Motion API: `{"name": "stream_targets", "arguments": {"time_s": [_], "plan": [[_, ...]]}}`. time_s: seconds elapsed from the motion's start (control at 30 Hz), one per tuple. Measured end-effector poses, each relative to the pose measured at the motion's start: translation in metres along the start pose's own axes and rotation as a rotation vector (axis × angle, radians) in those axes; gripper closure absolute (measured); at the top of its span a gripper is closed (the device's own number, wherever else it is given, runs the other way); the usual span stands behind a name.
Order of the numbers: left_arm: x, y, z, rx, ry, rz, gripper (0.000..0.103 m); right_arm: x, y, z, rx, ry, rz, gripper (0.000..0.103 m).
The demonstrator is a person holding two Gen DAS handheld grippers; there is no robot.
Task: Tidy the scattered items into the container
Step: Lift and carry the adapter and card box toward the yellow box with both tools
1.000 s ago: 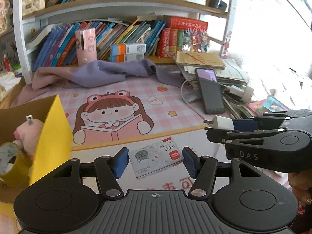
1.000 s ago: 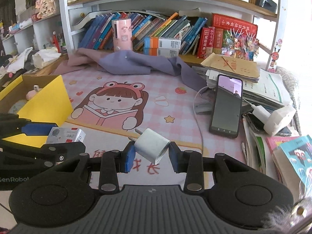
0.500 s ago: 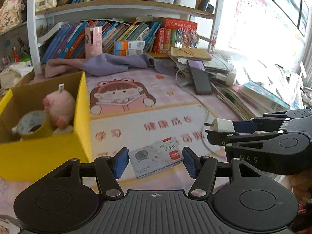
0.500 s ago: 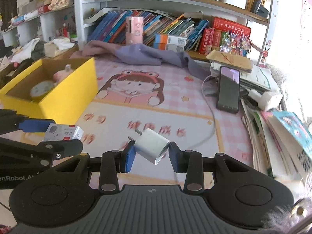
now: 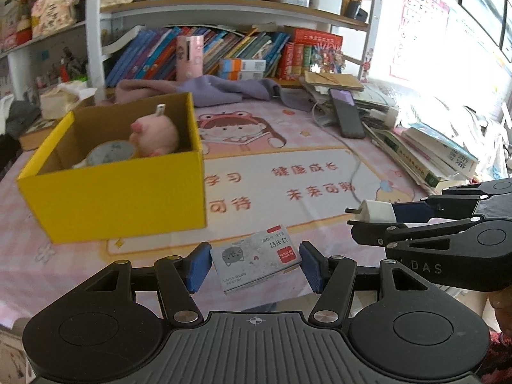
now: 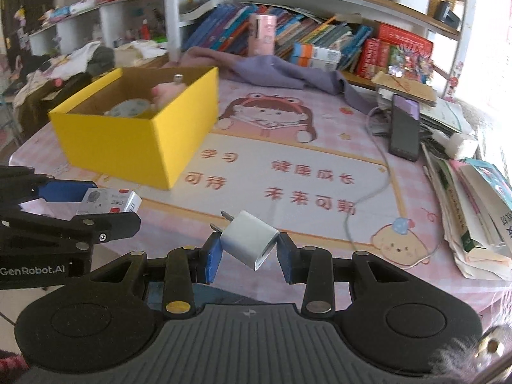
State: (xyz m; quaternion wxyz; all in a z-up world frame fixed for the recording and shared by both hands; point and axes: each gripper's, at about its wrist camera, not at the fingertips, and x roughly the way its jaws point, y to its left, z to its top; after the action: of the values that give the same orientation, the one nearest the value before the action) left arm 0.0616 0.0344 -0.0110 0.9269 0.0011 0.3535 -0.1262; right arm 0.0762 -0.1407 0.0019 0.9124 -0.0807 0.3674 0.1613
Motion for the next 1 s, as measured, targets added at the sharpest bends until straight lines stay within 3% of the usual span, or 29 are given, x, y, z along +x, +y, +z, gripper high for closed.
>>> {"name": "stream_targets", "arguments": {"time_s": [0.7,1.0], "plan": [[-0.030,0.047,-0.025,-0.071,0.000,0.046,0.044,-0.003,0.065,-0.002,-0.110,0.039,0.102,0.068],[-0.041,0.074,-0.031,-0.113,-0.007,0.101,0.044,0.006,0.091,0.008,-0.163,0.036,0.159,0.068]]}}
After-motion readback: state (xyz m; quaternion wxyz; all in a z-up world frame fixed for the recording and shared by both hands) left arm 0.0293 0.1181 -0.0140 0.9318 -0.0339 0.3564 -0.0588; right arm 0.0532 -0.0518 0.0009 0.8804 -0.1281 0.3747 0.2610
